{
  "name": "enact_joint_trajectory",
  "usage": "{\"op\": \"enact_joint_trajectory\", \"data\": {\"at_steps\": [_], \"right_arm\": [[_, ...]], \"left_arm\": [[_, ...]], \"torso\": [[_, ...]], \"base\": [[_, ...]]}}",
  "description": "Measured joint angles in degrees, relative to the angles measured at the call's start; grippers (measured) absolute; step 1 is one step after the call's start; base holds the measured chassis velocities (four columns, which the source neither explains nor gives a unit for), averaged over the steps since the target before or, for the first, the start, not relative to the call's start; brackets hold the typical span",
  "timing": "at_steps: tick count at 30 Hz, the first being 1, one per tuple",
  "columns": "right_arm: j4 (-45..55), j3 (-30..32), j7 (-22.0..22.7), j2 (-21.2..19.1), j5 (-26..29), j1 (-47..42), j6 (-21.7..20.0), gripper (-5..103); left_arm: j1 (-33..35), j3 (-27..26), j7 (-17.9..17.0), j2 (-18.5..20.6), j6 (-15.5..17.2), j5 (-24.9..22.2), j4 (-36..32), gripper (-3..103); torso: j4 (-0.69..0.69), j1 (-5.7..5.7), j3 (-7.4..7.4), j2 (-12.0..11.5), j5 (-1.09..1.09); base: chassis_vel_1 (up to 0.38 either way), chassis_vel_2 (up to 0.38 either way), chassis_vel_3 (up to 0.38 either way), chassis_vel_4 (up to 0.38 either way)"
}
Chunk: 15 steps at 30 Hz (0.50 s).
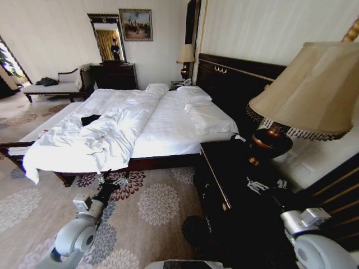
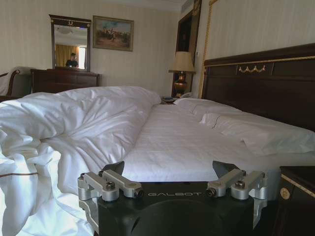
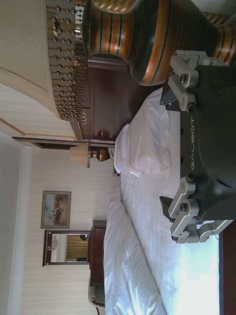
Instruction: Fold the clothes on the bed.
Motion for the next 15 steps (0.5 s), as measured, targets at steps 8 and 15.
{"op": "enact_joint_trajectory", "data": {"at_steps": [8, 15], "right_arm": [[0.1, 0.0, -0.1, 0.5, -0.1, -0.3, 0.0, 100], [0.1, -0.8, -0.1, 1.6, -0.5, -0.1, 0.1, 100]], "left_arm": [[0.5, 0.4, 0.0, -1.1, 0.0, 1.0, 0.1, 100], [1.3, 0.1, 0.0, -1.3, 0.0, 1.4, -0.1, 100]], "torso": [[-0.01, 0.0, 0.0, 0.0, 0.01], [0.0, 0.0, 0.0, 0.0, 0.01]], "base": [[-0.121, 0.116, 0.131, -0.116], [-0.113, 0.125, 0.113, -0.118]]}}
